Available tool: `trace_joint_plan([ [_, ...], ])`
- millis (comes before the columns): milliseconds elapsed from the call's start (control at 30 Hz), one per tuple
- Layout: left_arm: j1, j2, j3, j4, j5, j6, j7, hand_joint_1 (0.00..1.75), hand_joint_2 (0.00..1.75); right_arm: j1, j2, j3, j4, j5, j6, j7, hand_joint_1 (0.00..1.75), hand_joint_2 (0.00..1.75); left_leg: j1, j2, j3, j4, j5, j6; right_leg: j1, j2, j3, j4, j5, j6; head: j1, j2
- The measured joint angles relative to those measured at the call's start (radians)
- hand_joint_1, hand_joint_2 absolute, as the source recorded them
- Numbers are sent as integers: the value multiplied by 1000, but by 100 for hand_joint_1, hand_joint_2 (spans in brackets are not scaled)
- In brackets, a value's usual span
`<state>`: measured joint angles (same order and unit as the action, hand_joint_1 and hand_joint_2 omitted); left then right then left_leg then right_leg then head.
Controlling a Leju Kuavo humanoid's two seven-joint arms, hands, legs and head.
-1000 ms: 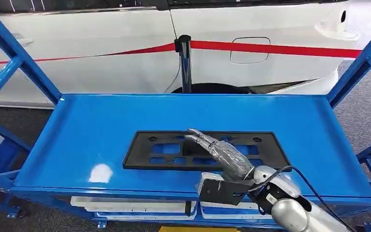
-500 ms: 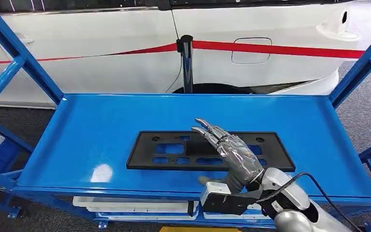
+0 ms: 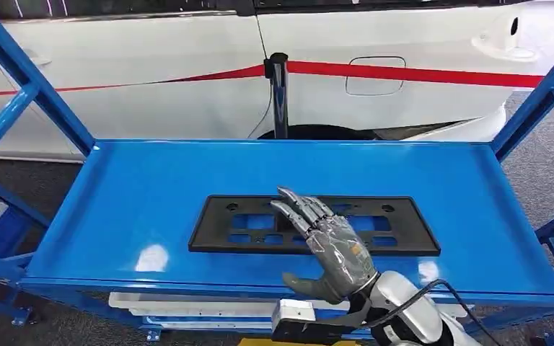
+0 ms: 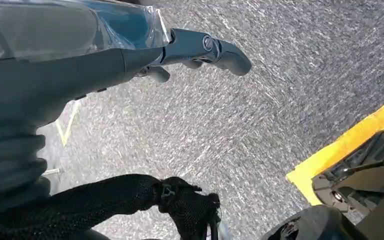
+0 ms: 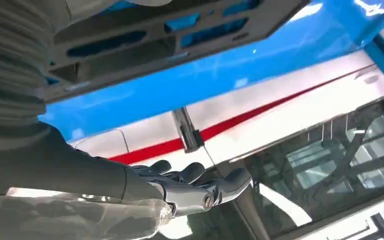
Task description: Take the parts from the cabinet and place them on the table.
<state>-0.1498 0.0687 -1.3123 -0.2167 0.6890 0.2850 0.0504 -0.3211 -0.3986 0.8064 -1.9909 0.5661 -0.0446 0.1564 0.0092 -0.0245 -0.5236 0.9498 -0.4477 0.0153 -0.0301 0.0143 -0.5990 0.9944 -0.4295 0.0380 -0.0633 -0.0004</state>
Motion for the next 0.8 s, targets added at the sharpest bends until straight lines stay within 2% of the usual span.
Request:
trace_joint_plan([
  [333, -2, 0, 0, 0, -5, -3, 9, 0, 175, 10, 48, 45, 73, 72, -16, 16, 0, 175, 0, 0, 0, 0, 0, 0, 0, 0, 0, 0, 0, 0, 0, 0],
  [533, -2, 0, 0, 0, -6, -3, 9, 0, 175, 22, 85, 64, 150, 113, -94, 10, 0, 175, 0, 0, 0, 0, 0, 0, 0, 0, 0, 0, 0, 0, 0, 0],
  [667, -2, 0, 0, 0, -16, -3, 10, 0, 175, 34, 114, 67, 205, 168, -208, -8, 0, 175, 0, 0, 0, 0, 0, 0, 0, 0, 0, 0, 0, 0, 0, 0],
  [800, -3, 0, 0, 0, -20, -1, 11, 0, 175, 37, 133, 67, 254, 183, -229, -14, 0, 175, 0, 0, 0, 0, 0, 0, 0, 0, 0, 0, 0, 0, 0, 0],
])
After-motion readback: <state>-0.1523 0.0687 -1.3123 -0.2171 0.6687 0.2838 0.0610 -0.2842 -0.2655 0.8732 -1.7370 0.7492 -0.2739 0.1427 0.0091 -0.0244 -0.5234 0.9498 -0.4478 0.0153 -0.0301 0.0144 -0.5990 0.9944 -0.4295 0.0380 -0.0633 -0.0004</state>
